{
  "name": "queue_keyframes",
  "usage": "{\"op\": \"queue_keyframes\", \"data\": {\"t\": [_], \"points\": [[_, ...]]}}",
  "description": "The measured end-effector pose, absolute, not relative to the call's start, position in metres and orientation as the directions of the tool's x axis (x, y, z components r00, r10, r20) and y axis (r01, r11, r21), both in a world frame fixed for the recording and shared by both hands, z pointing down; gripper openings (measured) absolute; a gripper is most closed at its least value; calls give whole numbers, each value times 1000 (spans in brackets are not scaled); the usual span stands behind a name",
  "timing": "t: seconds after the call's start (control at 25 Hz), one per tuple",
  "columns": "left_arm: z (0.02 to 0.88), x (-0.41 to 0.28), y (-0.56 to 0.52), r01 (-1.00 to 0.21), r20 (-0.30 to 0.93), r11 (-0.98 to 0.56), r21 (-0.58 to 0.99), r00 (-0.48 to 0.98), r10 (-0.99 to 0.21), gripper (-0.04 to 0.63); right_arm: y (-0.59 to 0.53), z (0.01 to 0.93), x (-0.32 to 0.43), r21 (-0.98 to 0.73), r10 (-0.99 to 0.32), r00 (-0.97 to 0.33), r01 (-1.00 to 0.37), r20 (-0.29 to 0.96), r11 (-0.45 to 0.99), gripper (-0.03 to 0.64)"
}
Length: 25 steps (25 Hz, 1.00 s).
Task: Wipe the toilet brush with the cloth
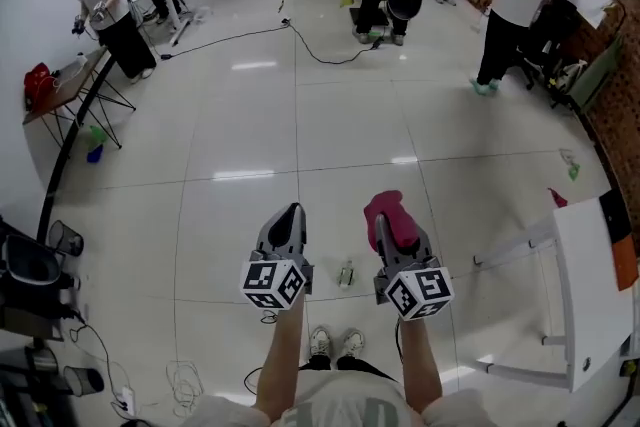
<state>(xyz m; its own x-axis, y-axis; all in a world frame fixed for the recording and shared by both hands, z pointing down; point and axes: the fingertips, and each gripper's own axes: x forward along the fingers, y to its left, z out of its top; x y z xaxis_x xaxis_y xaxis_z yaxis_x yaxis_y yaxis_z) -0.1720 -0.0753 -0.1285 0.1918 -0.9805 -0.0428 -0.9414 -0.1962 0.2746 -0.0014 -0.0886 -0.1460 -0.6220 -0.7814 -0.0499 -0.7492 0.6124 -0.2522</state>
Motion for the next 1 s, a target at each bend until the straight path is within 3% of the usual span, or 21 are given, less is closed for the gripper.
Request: {"op": "queue_keyframes", "data": {"t": [0.12, 0.56, 1.0], "points": [[-132, -166, -50, -959, -55, -189, 209, 181, -982, 3, -66, -142, 12, -273, -807, -590, -772, -30, 574, 69], [-131, -164, 3, -930, -100, -273, 245, 256, -961, 3, 7, -122, 29, -273, -836, -549, -806, 14, 525, 69], [-148, -85, 135, -906, -142, -372, 204, 349, -926, 3, 146, -142, 91, -255, -841, -539, -807, -52, 533, 69]]}}
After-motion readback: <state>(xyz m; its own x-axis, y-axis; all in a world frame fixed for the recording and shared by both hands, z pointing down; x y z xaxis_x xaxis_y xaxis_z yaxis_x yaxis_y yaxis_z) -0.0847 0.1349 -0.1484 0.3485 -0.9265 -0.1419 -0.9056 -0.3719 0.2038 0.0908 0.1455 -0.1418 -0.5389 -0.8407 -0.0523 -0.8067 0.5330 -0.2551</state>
